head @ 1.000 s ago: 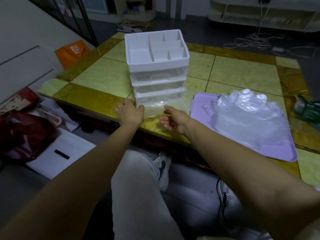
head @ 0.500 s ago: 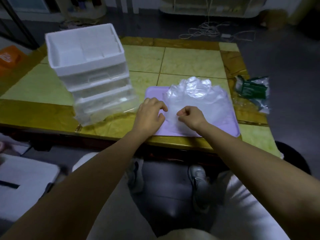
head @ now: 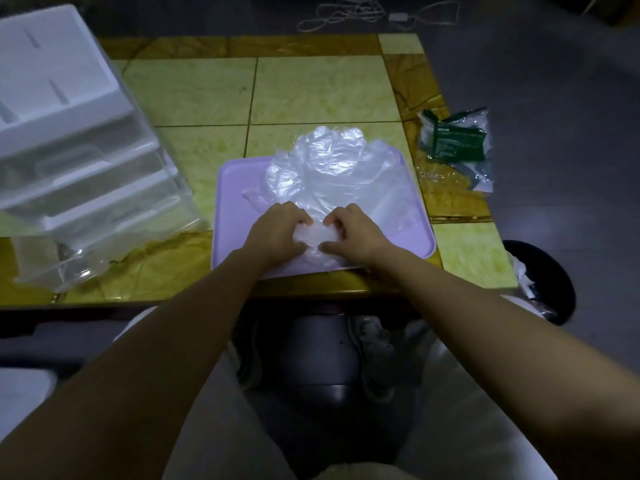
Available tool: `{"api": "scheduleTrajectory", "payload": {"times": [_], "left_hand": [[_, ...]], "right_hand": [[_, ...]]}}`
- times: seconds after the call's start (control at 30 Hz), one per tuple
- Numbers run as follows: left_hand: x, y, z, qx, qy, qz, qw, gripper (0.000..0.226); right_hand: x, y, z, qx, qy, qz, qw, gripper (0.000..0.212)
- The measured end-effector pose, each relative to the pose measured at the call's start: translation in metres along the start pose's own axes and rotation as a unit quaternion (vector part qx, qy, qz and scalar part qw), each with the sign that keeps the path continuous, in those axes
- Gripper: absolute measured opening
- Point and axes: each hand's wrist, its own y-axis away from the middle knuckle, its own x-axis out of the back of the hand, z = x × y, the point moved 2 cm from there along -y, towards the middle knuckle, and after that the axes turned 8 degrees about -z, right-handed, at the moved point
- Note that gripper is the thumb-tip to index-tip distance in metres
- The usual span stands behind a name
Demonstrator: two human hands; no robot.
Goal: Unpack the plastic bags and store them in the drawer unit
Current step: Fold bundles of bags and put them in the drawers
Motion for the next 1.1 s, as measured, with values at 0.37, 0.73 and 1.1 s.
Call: {"api": "scheduleTrajectory", "payload": {"times": [0.37, 0.73, 1.1], "left_hand": [[0.006, 0.000, -0.009, -0.022, 0.056, 0.006, 0.998, 0.017], [0.004, -0.004, 0.007, 0.007, -0.080, -0.029, 0.996, 0.040], [0.007, -0.006, 0.013, 0.021, -0.099, 0.009, 0.995, 0.025]], "right_hand": [[0.003, -0.006, 0.004, 0.008, -0.049, -0.013, 0.999, 0.019], [0.005, -0.006, 0.001, -0.007, -0.004, -0.028, 1.000, 0.029], [0.004, -0.004, 0.005, 0.003, -0.001, -0.024, 1.000, 0.034]]}}
